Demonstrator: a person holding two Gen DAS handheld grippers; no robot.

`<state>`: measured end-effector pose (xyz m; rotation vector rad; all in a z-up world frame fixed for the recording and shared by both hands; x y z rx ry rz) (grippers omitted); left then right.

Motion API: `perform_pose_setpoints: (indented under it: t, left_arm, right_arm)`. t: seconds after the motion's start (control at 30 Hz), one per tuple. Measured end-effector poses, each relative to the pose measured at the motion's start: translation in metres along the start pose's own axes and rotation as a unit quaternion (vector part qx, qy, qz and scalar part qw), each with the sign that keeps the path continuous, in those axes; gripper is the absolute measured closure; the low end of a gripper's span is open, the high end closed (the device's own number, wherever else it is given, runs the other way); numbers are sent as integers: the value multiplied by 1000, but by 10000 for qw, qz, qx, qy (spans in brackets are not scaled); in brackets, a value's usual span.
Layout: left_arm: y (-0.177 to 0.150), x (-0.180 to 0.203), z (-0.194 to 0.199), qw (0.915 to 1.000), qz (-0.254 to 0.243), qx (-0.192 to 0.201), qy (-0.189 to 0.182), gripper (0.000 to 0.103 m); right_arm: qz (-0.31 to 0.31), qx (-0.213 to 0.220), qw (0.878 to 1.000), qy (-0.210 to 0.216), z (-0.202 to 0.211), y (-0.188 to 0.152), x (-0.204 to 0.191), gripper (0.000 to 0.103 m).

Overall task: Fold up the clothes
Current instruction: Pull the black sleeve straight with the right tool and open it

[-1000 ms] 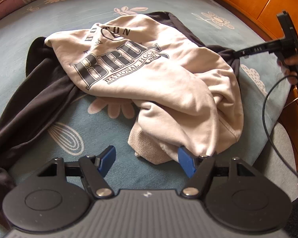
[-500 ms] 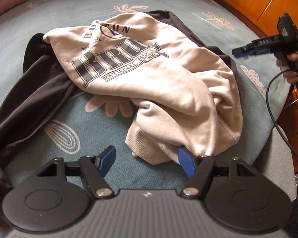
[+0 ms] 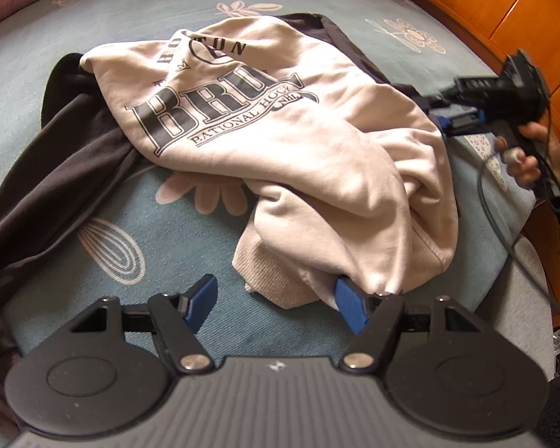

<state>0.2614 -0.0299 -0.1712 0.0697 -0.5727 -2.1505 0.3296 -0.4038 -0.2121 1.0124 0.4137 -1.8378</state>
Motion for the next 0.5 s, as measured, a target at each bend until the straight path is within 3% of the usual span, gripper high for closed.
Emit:
perform_pose_setpoints:
  t: [0.07, 0.1, 0.13, 0.23, 0.4, 0.5]
  left_arm:
    - [-1, -1, 1, 10000, 25, -1, 0, 34]
    - [-2, -2, 0, 10000, 49, -4, -2, 34]
    - [-4, -3, 0, 10000, 73, -7, -4, 34]
    - [-5, -3, -2, 9999, 117, -20, -20, 34]
    - [-4, -3, 1, 9999, 108, -5, 11, 34]
    - [-4, -4, 3, 9999, 119, 18, 25, 34]
  right_arm:
    - [-149, -8, 9999, 76, -4, 3, 3, 51]
    - [-224, -12, 9997, 114, -6, 4, 4, 62]
    - [-299, -16, 9994, 152, -8, 5, 6, 83]
    - [-522, -28, 9983, 266, -15, 9, 10, 95]
    - [-39, 99, 9999, -29, -18, 6, -2, 96]
    - [1039, 179, 9899, -948, -19, 5, -26, 94]
Point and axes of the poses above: each gripper's, at about its wrist camera, not at the fingertips, and z roughly against the way its jaws point, x to its right, y to its top, the point moved 9 cm from there along -z, roughly the way its jaws point, and after that the axes turned 4 degrees about -z, right-handed, at the moved point
